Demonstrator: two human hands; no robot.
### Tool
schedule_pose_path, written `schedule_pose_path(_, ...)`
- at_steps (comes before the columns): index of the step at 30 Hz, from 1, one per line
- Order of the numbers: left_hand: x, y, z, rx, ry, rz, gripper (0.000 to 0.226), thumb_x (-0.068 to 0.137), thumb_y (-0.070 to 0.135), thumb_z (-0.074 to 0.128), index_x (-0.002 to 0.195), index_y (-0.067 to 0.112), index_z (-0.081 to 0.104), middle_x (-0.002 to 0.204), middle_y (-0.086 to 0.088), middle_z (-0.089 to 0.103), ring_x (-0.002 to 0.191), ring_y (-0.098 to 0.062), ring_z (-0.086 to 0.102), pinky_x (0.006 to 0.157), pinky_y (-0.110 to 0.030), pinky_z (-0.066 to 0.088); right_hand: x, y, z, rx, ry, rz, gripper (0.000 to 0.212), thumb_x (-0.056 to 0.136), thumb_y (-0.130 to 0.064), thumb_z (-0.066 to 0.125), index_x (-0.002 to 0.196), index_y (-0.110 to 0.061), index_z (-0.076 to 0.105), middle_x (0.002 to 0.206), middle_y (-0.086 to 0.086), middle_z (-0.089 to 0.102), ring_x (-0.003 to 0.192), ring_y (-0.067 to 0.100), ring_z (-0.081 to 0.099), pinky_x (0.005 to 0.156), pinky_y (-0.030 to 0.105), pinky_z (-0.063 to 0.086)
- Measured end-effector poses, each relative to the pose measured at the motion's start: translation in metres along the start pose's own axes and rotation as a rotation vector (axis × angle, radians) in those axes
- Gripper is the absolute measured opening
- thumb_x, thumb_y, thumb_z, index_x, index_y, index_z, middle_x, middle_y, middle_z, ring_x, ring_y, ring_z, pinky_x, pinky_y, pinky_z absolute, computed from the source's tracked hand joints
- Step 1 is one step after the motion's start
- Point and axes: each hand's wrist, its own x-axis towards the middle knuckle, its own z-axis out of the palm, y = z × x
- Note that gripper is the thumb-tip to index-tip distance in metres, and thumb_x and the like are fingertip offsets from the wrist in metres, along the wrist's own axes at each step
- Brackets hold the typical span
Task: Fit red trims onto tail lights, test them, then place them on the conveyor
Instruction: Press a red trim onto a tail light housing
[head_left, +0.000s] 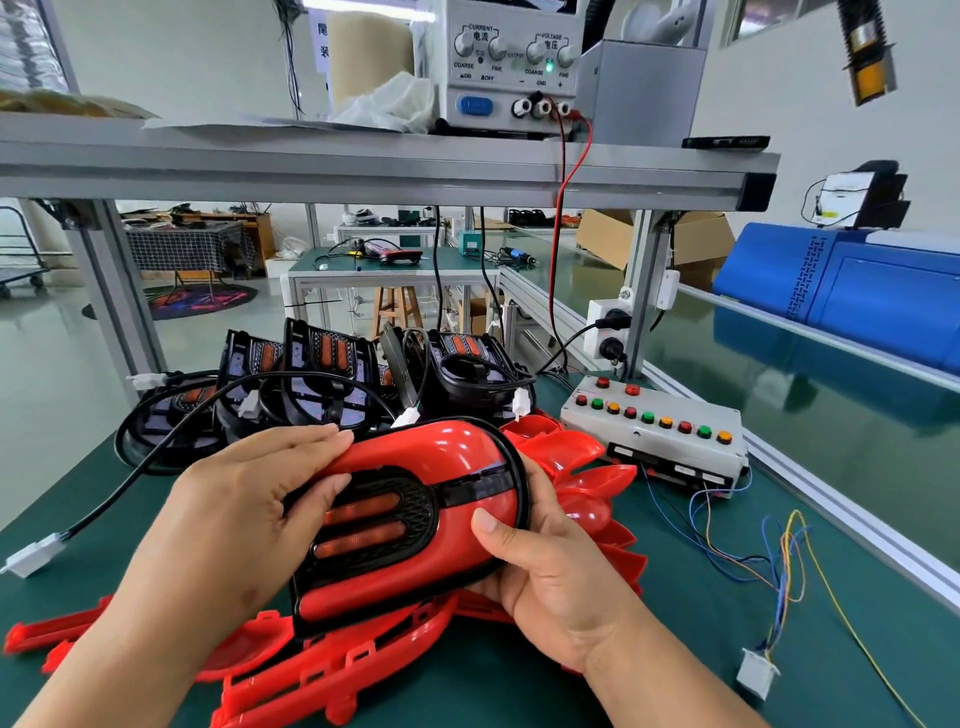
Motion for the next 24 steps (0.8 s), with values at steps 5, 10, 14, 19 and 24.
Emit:
schedule_pose_path(5, 0.0007, -0.0004, 0.0016, -0.026, -0.033, 0.025, 0.035, 0.078, 0.013, 0.072, 0.113, 0.014, 0.074, 0.109, 0.011, 0.066, 0.102, 0.007, 0.052, 0.09, 0.007, 0.03, 0.0006, -0.0002, 0.0007, 0.05, 0.009, 0.022, 0.066, 0.071, -0.013, 0.078, 0.129, -0.027, 0.052, 0.12, 0.014, 0.068, 0.1, 0.033, 0.067, 0.078, 0.048, 0.058)
schedule_pose_path(10, 0.0015, -0.0007, 0.0041, -0.056, -0.03, 0.12, 0.03, 0.087, 0.025, 0.067, 0.116, 0.019, 0.072, 0.11, 0.01, 0.067, 0.102, 0.0, 0.058, 0.093, -0.004, 0.04, 0.0042, -0.0044, 0.0062, 0.053, 0.128, 0.074, 0.063, 0.071, -0.055, 0.08, 0.122, -0.022, 0.064, 0.118, 0.014, 0.07, 0.104, 0.037, 0.068, 0.087, 0.061, 0.053)
schedule_pose_path(14, 0.0031, 0.0042, 0.006, -0.055, -0.044, 0.186, 0.038, 0.089, 0.038, 0.05, 0.117, 0.023, 0.071, 0.113, 0.012, 0.066, 0.103, -0.002, 0.058, 0.09, -0.018, 0.048, 0.0066, -0.0055, 0.0064, 0.113, 0.205, 0.101, 0.071, 0.067, -0.057, 0.076, 0.122, -0.013, 0.066, 0.116, 0.017, 0.07, 0.104, 0.039, 0.068, 0.088, 0.063, 0.052)
schedule_pose_path(19, 0.0049, 0.0034, 0.0043, -0.057, -0.042, 0.184, 0.039, 0.093, 0.037, 0.046, 0.12, 0.022, 0.07, 0.115, 0.017, 0.064, 0.104, -0.002, 0.058, 0.092, -0.016, 0.046, 0.0074, -0.0034, 0.0054, 0.144, 0.149, 0.112, 0.067, 0.073, -0.062, 0.068, 0.118, -0.012, 0.069, 0.117, 0.019, 0.07, 0.106, 0.04, 0.067, 0.089, 0.061, 0.052)
schedule_pose_path(24, 0.0044, 0.0036, 0.0051, -0.036, -0.041, 0.18, 0.041, 0.091, 0.036, 0.047, 0.118, 0.018, 0.071, 0.117, 0.015, 0.063, 0.105, -0.002, 0.057, 0.098, -0.004, 0.035, 0.0083, -0.003, 0.0052, 0.166, 0.145, 0.114, 0.063, 0.08, -0.061, 0.062, 0.123, -0.014, 0.066, 0.118, 0.018, 0.069, 0.107, 0.039, 0.067, 0.088, 0.06, 0.053)
